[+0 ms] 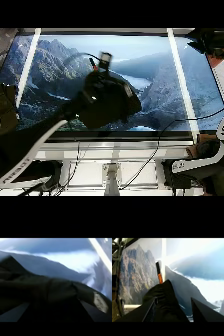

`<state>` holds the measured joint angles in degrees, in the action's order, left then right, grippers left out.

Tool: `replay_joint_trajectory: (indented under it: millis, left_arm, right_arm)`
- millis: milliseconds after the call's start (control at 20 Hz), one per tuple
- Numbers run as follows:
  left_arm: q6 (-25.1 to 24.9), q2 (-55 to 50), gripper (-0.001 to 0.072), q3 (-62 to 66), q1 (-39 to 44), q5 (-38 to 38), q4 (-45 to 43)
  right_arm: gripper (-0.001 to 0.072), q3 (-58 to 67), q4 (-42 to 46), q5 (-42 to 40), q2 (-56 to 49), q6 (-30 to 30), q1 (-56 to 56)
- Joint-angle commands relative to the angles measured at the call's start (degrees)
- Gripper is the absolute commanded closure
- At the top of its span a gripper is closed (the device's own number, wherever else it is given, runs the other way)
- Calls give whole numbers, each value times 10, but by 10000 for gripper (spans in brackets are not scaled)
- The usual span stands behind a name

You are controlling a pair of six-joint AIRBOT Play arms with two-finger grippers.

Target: Fold the clothes and pants, and hang the long-sleeved shirts on hangers.

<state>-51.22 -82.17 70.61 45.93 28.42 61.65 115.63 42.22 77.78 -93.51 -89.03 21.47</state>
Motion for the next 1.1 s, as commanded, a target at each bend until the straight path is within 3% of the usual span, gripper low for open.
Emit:
replay_joint_trajectory:
  millis: [0, 100, 150, 200, 250, 350, 500, 650, 750, 850, 900, 1050]
  left_arm:
    - [-24, -32, 112, 0, 61, 9, -25]
    - [-24, -17, 116, 0, 65, 10, -83]
    - [-24, -5, 203, 1, 63, 19, -113]
    - [-24, 7, 444, 1, 61, 42, -141]
    - [-24, 22, 688, 0, 57, 76, -170]
    - [-8, 46, 699, 0, 44, 139, -192]
    - [-6, 80, 701, -2, -12, 195, -153]
    - [-78, 126, 702, -35, -123, 190, 25]
    - [-181, 158, 702, -71, -204, 183, 183]
    - [-360, 183, 702, -104, -280, 192, 384]
    - [-427, 189, 702, -118, -313, 209, 459]
    - [-521, 189, 702, -143, -393, 300, 520]
  right_arm:
    - [225, 1, 0, -10, -1, 0, 8]
    - [226, 1, 0, -8, -4, 0, 7]
    - [228, 1, 2, -7, -5, 0, 7]
    - [275, 1, 2, -6, -7, 0, 7]
    - [399, 1, 1, -2, -8, 1, 7]
    - [696, 0, 1, 13, -14, 5, 7]
    - [695, -2, -2, 52, -32, 17, 7]
    - [696, -21, -29, 90, -60, 20, 7]
    - [696, -30, -54, 99, -84, 33, 6]
    - [696, -30, -84, 110, -110, 45, 0]
    - [696, -30, -104, 116, -123, 48, -5]
    - [695, -30, -124, 120, -147, 51, -24]
